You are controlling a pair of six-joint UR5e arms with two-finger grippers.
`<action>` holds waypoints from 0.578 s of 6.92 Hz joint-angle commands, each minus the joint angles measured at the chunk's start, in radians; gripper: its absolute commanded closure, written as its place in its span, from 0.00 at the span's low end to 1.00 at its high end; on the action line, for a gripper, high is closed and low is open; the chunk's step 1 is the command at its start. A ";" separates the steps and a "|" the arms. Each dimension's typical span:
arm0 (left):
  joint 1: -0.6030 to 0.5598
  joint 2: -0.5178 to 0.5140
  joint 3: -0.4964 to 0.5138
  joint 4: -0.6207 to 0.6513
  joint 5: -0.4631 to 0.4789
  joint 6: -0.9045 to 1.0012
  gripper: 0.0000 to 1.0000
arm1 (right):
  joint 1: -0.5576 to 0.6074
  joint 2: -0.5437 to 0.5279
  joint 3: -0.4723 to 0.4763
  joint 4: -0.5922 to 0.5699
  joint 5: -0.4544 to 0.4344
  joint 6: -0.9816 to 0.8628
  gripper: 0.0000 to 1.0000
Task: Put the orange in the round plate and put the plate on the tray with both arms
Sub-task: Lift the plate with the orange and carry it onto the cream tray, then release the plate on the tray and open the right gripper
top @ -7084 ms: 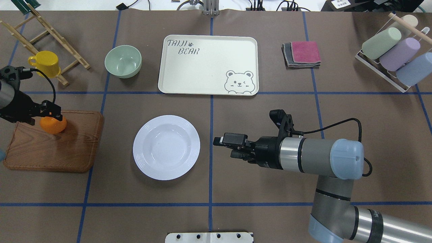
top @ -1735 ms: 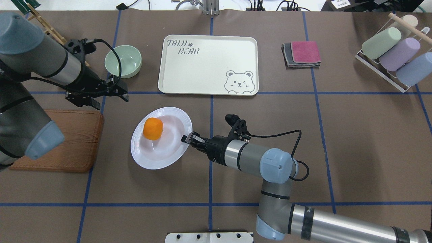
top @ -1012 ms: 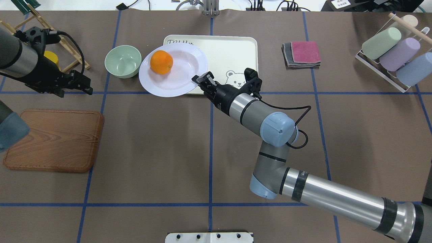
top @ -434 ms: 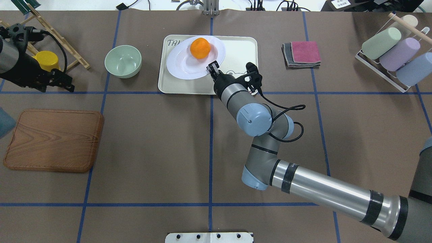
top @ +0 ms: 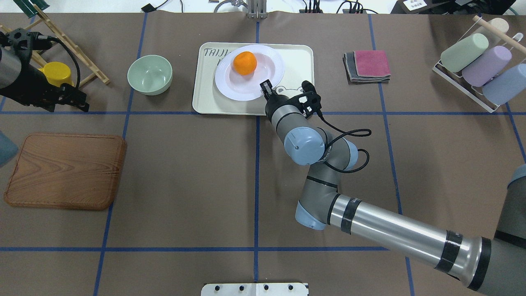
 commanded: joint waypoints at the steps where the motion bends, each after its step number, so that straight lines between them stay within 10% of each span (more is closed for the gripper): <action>1: -0.002 -0.001 0.001 0.001 0.000 0.000 0.02 | 0.012 0.011 0.006 -0.056 0.012 -0.013 0.01; 4: -0.002 0.000 0.000 0.001 0.000 0.000 0.02 | 0.070 -0.139 0.364 -0.276 0.361 -0.294 0.00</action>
